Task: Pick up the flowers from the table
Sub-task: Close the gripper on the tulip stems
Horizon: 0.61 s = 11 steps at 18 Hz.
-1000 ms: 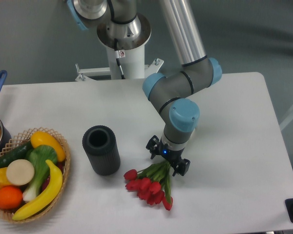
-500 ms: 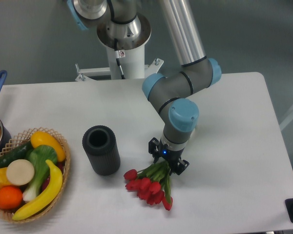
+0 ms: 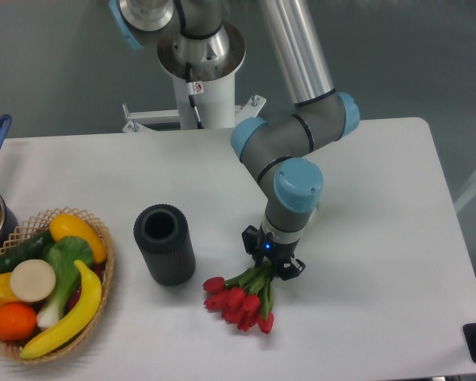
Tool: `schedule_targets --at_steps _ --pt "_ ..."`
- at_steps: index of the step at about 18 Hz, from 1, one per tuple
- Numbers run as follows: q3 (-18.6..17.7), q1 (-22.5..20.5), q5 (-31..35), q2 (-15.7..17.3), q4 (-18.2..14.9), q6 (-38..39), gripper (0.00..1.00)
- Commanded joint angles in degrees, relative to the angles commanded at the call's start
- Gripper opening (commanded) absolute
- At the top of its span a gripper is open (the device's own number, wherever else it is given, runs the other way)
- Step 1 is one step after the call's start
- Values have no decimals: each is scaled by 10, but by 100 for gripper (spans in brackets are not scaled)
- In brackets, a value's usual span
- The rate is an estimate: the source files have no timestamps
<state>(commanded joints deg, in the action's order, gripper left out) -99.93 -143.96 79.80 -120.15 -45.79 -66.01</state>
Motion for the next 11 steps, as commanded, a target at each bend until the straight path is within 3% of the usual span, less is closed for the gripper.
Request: schedule_targets --at_steps 5,7,11 --pt "4 0 0 -1 0 -4 32" --pt "5 0 0 -2 0 -1 25" --pt "5 0 0 0 0 -4 24"
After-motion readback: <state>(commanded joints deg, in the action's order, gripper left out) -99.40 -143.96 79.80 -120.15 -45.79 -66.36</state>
